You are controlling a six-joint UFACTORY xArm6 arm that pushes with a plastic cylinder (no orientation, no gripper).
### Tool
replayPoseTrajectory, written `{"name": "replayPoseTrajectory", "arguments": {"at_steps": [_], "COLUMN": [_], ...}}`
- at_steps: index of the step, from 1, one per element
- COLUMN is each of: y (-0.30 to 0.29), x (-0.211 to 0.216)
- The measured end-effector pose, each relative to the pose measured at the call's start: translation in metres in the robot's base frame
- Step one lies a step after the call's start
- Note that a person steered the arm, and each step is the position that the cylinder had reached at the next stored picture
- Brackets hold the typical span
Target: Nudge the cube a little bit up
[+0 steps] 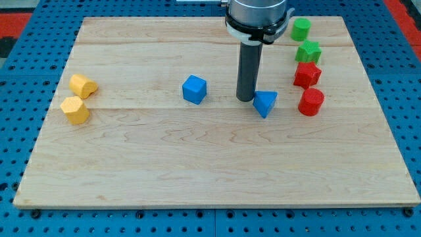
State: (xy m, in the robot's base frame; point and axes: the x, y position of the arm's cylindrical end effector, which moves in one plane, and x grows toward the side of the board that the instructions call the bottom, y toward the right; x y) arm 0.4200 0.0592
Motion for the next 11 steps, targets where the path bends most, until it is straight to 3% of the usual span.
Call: {"name": "replayPoseTrajectory", "arguments": {"at_steps": [2, 9, 11], "y": [-0.067, -0.091, -0.128], "x": [-0.007, 0.020, 0.021]}}
